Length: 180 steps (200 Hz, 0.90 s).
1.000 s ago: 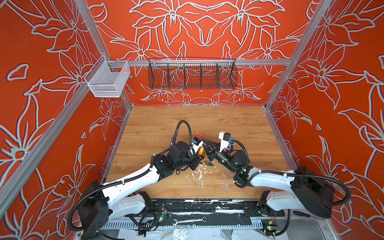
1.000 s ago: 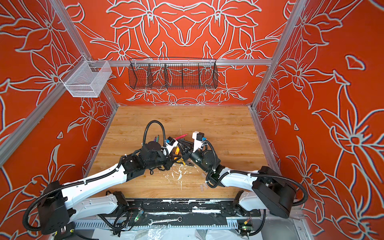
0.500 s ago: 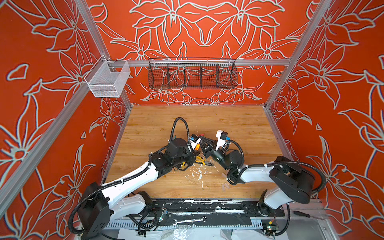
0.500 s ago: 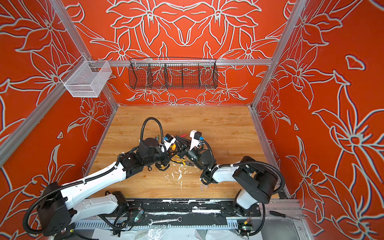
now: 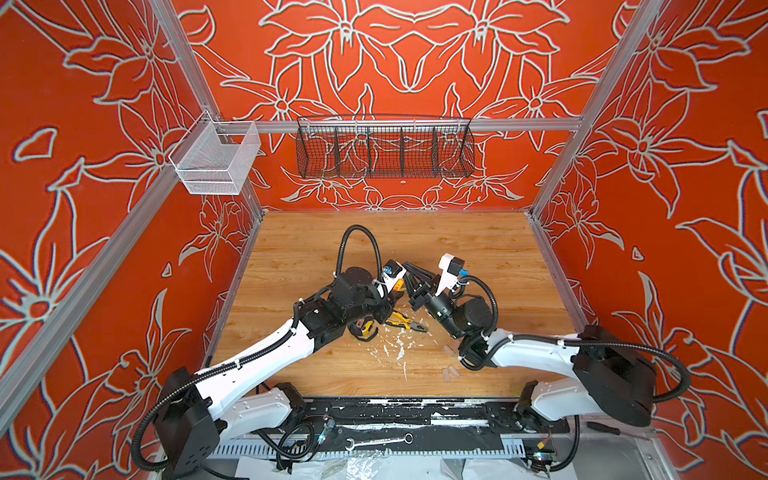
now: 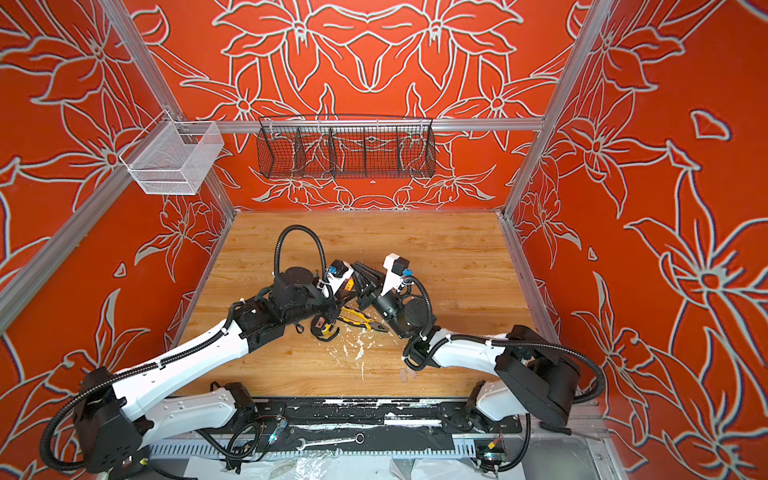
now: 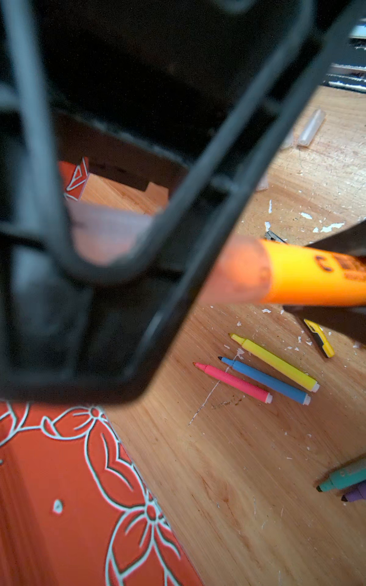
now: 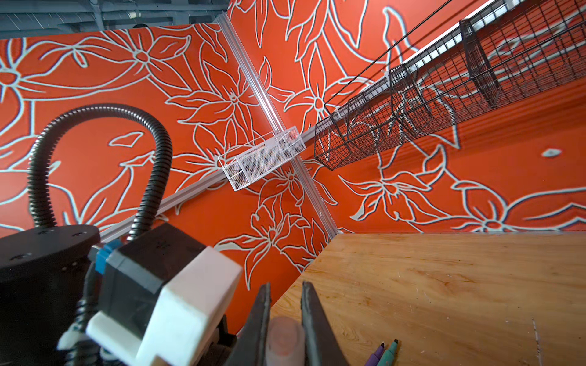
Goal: Insert the pens into the pen caps
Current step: 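Press the cap fully onto the marker while the left gripper holds it, then open the right gripper and draw it back from the capped marker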
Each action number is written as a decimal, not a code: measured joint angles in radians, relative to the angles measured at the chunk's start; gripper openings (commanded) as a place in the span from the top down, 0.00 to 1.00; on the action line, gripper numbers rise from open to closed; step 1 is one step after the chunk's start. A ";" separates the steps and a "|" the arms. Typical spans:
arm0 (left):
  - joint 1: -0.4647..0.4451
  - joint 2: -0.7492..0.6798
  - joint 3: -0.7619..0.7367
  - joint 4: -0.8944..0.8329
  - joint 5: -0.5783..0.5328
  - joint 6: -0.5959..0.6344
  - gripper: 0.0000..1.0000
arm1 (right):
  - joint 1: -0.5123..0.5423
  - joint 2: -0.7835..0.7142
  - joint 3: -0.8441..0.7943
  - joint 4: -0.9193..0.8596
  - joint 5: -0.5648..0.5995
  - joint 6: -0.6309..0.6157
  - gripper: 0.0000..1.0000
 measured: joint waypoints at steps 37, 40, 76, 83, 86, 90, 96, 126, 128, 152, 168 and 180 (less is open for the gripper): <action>0.000 -0.053 -0.049 0.034 0.076 -0.010 1.00 | 0.037 -0.138 0.033 -0.249 0.035 -0.019 0.88; 0.000 -0.061 -0.061 0.047 0.085 -0.014 1.00 | 0.040 -0.150 0.035 -0.272 0.039 -0.024 0.84; 0.071 -0.137 -0.172 0.235 0.027 -0.138 1.00 | 0.091 -0.300 -0.030 -0.554 0.049 -0.065 0.48; 0.086 -0.141 -0.174 0.269 0.009 -0.164 1.00 | 0.098 -0.325 -0.039 -0.620 0.052 -0.079 0.45; 0.088 -0.141 -0.174 0.277 0.005 -0.174 1.00 | 0.100 -0.335 -0.040 -0.645 0.053 -0.084 0.43; 0.087 -0.141 -0.174 0.291 0.000 -0.185 1.00 | 0.099 -0.350 -0.041 -0.680 0.060 -0.091 0.41; 0.083 -0.135 -0.175 0.303 -0.005 -0.200 1.00 | 0.099 -0.376 -0.041 -0.725 0.068 -0.099 0.39; 0.053 -0.050 -0.190 0.339 -0.026 -0.257 1.00 | 0.097 -0.552 -0.057 -0.857 0.174 -0.172 0.25; 0.052 -0.042 -0.191 0.338 -0.027 -0.259 1.00 | 0.097 -0.569 -0.061 -0.865 0.188 -0.172 0.25; 0.031 0.067 -0.180 0.294 -0.044 -0.293 1.00 | 0.071 -0.698 -0.086 -0.954 0.332 -0.241 0.19; 0.005 0.151 -0.130 0.240 -0.060 -0.305 1.00 | 0.006 -0.745 -0.104 -1.002 0.414 -0.270 0.17; -0.023 0.206 -0.089 0.216 -0.077 -0.305 1.00 | -0.078 -0.770 -0.131 -1.028 0.441 -0.276 0.16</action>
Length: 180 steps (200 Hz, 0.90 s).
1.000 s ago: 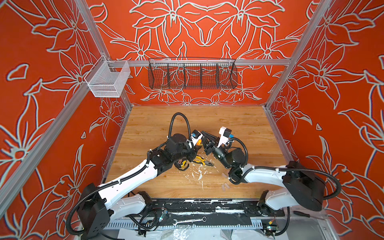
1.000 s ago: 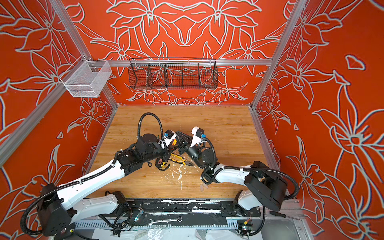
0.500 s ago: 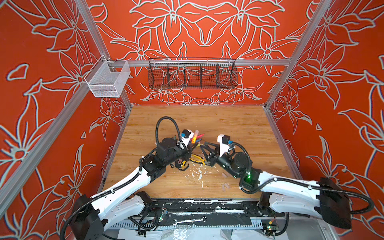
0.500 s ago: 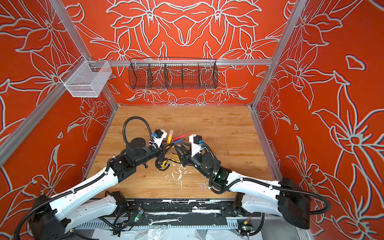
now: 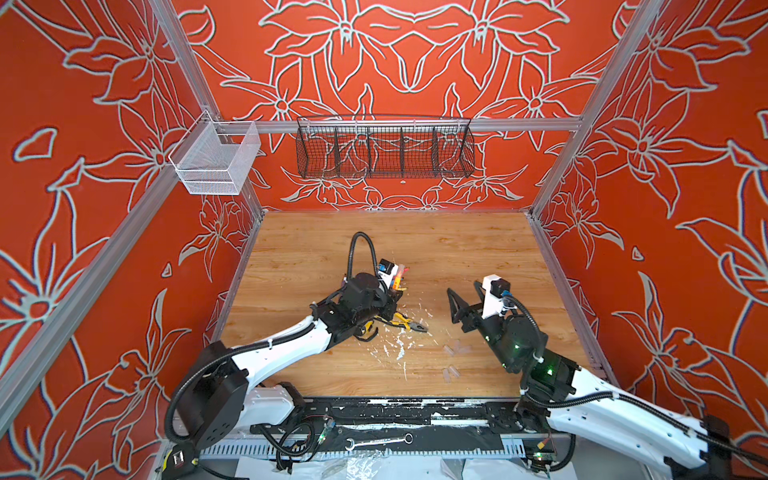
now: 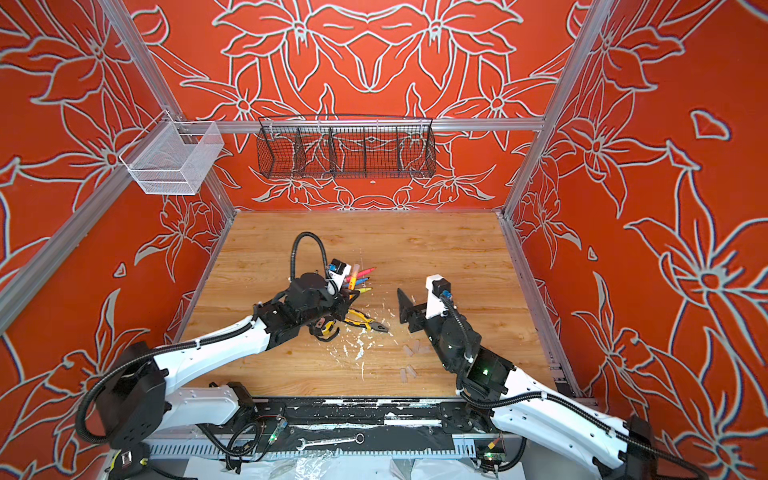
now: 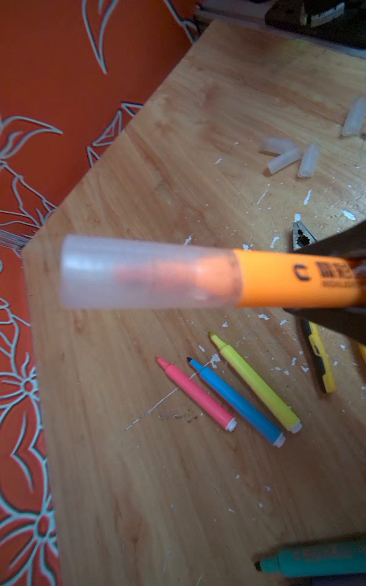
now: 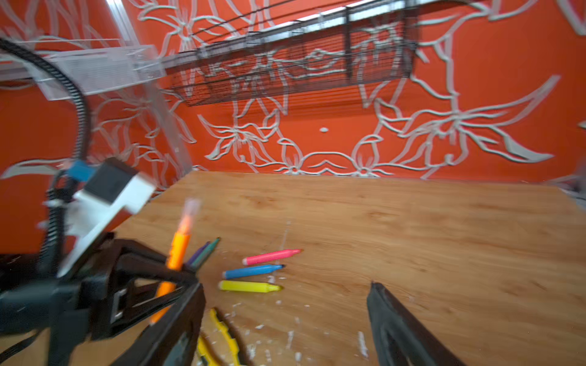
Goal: Insert the pens into the pen caps
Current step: 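Open the right gripper and draw it back from the capped marker, then lower the capped orange marker to the table with the left gripper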
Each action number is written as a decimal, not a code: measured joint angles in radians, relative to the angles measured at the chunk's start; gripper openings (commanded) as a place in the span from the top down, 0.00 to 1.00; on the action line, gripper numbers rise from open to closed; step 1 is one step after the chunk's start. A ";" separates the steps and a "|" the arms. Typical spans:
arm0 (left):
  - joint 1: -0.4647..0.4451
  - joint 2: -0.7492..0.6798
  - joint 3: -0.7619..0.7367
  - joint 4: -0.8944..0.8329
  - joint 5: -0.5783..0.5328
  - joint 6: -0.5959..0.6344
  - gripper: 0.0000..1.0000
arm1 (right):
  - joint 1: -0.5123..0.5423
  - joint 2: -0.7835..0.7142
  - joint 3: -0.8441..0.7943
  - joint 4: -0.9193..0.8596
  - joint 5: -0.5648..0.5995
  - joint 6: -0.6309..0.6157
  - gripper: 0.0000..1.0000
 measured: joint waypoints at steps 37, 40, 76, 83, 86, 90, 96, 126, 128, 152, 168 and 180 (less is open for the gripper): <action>-0.068 0.187 0.154 -0.066 -0.023 -0.006 1.00 | -0.288 0.013 -0.110 -0.048 0.017 0.026 0.14; -0.069 0.198 0.165 -0.072 -0.022 -0.008 1.00 | -0.304 0.018 -0.114 -0.049 0.015 0.029 0.14; -0.076 0.358 0.294 -0.108 -0.024 -0.032 1.00 | -0.507 0.142 -0.133 -0.046 -0.076 0.092 0.17; -0.079 0.392 0.323 -0.124 -0.027 -0.036 1.00 | -0.520 0.154 -0.133 -0.044 -0.090 0.101 0.17; -0.080 0.402 0.333 -0.132 -0.027 -0.037 1.00 | -0.522 0.158 -0.133 -0.042 -0.095 0.105 0.18; -0.083 0.422 0.351 -0.141 -0.027 -0.039 1.00 | -0.524 0.162 -0.133 -0.039 -0.100 0.109 0.18; -0.087 0.449 0.377 -0.155 -0.028 -0.042 1.00 | -0.526 0.168 -0.133 -0.032 -0.110 0.115 0.19; -0.113 0.571 0.503 -0.228 -0.048 -0.050 1.00 | -0.528 0.196 -0.133 -0.003 -0.163 0.123 0.23; -0.114 0.579 0.510 -0.231 -0.049 -0.050 1.00 | -0.528 0.196 -0.133 -0.002 -0.168 0.123 0.23; -0.125 0.652 0.576 -0.268 -0.064 -0.056 1.00 | -0.528 0.190 -0.135 0.013 -0.199 0.123 0.23; -0.126 0.697 0.617 -0.300 -0.068 -0.059 1.00 | -0.528 0.167 -0.146 0.021 -0.203 0.123 0.22; -0.126 0.724 0.644 -0.323 -0.070 -0.059 0.99 | -0.528 0.146 -0.158 0.024 -0.205 0.123 0.22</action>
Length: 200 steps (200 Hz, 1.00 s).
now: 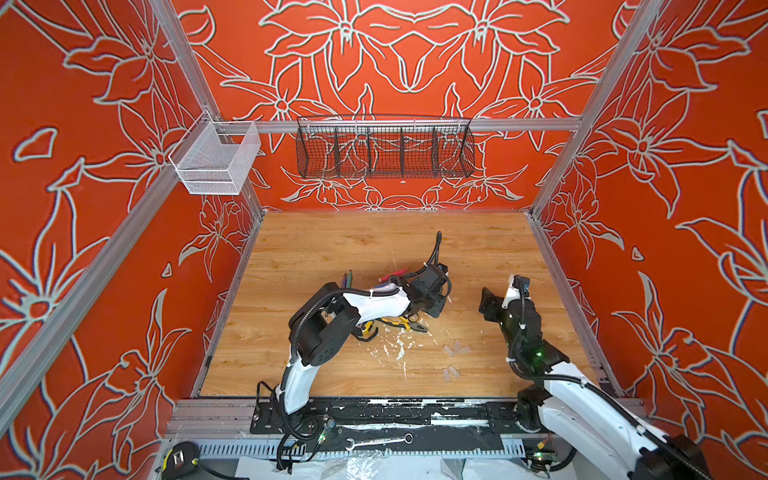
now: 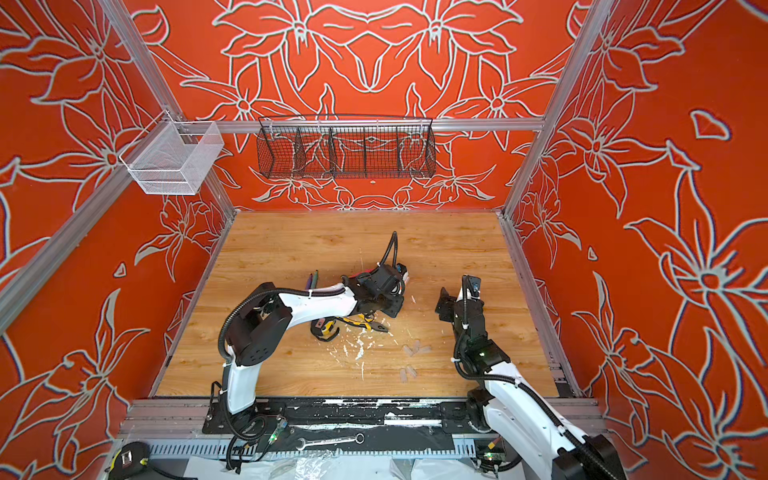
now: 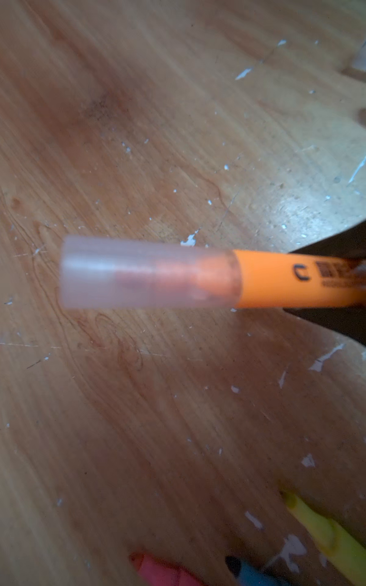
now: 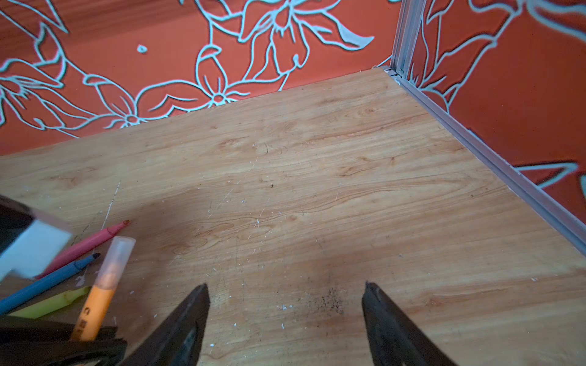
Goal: Insert the pens into the pen caps
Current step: 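Lower the capped orange marker to the table with the left gripper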
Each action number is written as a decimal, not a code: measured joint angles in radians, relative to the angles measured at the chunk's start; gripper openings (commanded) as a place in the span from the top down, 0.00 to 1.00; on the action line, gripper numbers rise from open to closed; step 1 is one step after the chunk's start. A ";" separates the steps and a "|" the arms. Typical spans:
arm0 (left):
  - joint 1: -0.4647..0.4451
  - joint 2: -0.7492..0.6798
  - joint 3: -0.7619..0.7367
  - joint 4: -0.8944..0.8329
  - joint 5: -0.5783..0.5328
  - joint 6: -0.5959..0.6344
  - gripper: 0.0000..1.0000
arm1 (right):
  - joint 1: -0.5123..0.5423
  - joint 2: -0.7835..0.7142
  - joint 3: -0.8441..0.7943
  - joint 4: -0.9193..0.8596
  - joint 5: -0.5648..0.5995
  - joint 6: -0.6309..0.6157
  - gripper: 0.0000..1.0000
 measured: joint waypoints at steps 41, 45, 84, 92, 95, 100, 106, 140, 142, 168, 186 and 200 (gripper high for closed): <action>0.000 0.045 0.059 -0.050 -0.018 -0.002 0.97 | 0.000 -0.041 -0.027 0.007 -0.016 0.000 0.22; 0.000 0.051 0.070 -0.058 -0.023 -0.003 0.97 | 0.000 -0.042 -0.027 0.007 -0.016 0.000 0.22; 0.000 0.105 0.162 -0.114 -0.060 -0.016 0.93 | 0.000 -0.036 -0.027 0.013 -0.029 0.000 0.23; 0.000 0.125 0.187 -0.126 -0.068 -0.020 0.93 | 0.000 -0.034 -0.027 0.013 -0.035 0.000 0.23; 0.000 0.131 0.195 -0.131 -0.069 -0.022 0.93 | 0.000 -0.033 -0.027 0.013 -0.035 0.000 0.23; 0.000 0.143 0.209 -0.139 -0.073 -0.024 0.92 | 0.000 -0.033 -0.027 0.013 -0.037 0.000 0.23; 0.000 0.161 0.230 -0.150 -0.076 -0.027 0.92 | 0.000 -0.033 -0.027 0.014 -0.039 0.000 0.23; 0.000 0.208 0.297 -0.185 -0.090 -0.033 0.83 | 0.000 -0.035 -0.027 0.014 -0.043 0.000 0.23; 0.000 0.209 0.299 -0.186 -0.090 -0.034 0.82 | 0.000 -0.035 -0.027 0.014 -0.043 0.000 0.23; 0.002 0.230 0.340 -0.209 -0.097 -0.033 0.80 | 0.000 -0.038 -0.027 0.014 -0.046 0.000 0.23; 0.005 0.253 0.371 -0.223 -0.097 -0.033 0.75 | 0.000 -0.046 -0.027 0.014 -0.046 0.000 0.23; 0.007 0.256 0.375 -0.222 -0.095 -0.031 0.66 | 0.000 -0.048 -0.027 0.014 -0.046 0.000 0.23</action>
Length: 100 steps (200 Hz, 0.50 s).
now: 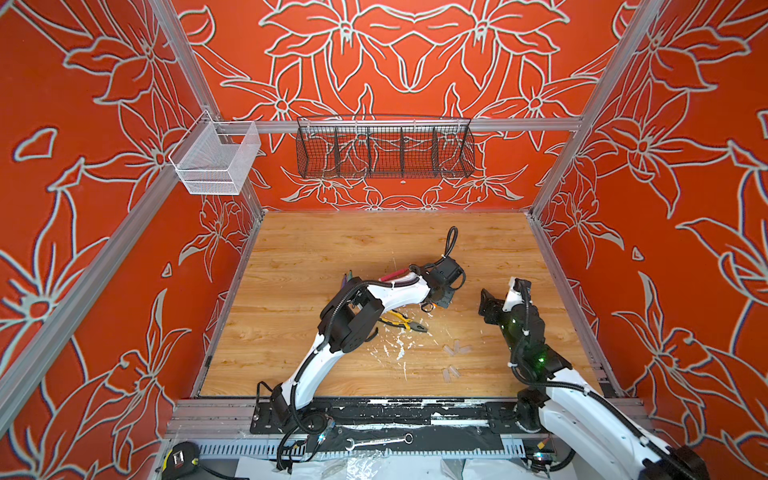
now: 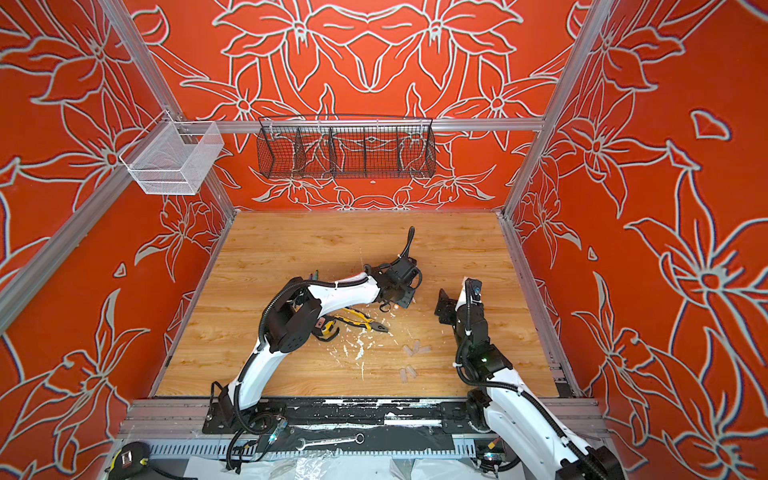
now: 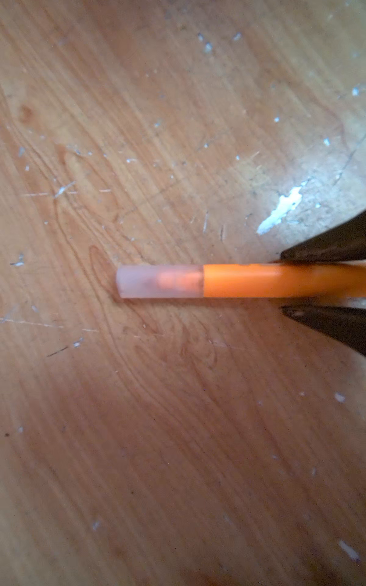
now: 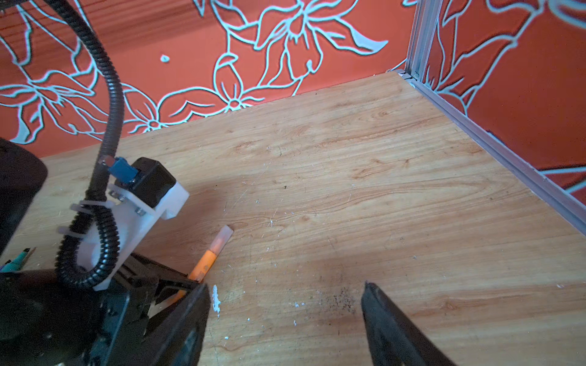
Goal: Insert the pens into the pen caps
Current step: 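Lower the capped orange marker to the table with the left gripper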
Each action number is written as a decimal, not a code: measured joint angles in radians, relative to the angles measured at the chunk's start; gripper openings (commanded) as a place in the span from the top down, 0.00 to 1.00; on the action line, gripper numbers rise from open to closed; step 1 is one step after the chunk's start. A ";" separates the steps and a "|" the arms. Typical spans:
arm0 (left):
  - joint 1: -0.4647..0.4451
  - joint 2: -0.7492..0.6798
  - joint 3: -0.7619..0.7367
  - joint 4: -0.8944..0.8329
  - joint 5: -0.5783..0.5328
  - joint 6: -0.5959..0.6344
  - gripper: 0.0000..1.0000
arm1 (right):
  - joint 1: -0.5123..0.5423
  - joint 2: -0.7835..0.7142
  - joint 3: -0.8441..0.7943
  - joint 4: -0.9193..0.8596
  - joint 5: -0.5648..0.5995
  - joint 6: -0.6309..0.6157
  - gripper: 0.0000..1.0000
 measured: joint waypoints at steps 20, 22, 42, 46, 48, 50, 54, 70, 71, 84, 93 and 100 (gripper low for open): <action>0.005 0.000 0.000 0.005 0.004 0.011 0.48 | 0.000 0.002 0.000 0.000 -0.001 0.000 0.23; 0.006 0.000 0.000 0.005 0.006 0.019 0.46 | 0.000 0.002 0.000 0.000 -0.001 0.000 0.23; 0.013 -0.002 0.000 0.003 0.008 0.028 0.33 | 0.000 0.002 0.000 0.000 0.000 0.000 0.23; 0.014 -0.003 0.000 0.002 0.006 0.024 0.31 | 0.000 0.002 0.000 0.000 0.000 0.000 0.23; 0.015 -0.005 0.000 -0.001 0.004 0.032 0.30 | 0.000 0.002 0.000 0.000 0.000 0.000 0.23; 0.016 -0.006 -0.002 -0.001 0.002 0.028 0.28 | 0.000 0.002 0.000 0.000 0.000 0.000 0.23; 0.018 -0.010 -0.005 -0.003 -0.004 0.036 0.26 | 0.000 0.003 0.000 0.000 0.000 0.000 0.23; 0.023 -0.054 -0.050 0.004 -0.035 0.050 0.19 | 0.000 0.007 0.000 0.000 -0.001 0.000 0.23; 0.023 -0.058 -0.054 0.005 -0.037 0.048 0.18 | 0.000 0.008 0.000 0.000 -0.001 0.000 0.23; 0.026 -0.137 -0.138 0.023 -0.079 0.065 0.14 | 0.000 0.012 0.000 0.000 -0.001 0.000 0.23; 0.027 -0.202 -0.203 0.036 -0.109 0.073 0.12 | 0.000 0.013 0.000 0.000 -0.001 0.000 0.23; 0.029 -0.254 -0.251 0.050 -0.133 0.079 0.10 | 0.000 0.013 0.000 0.000 -0.001 0.000 0.22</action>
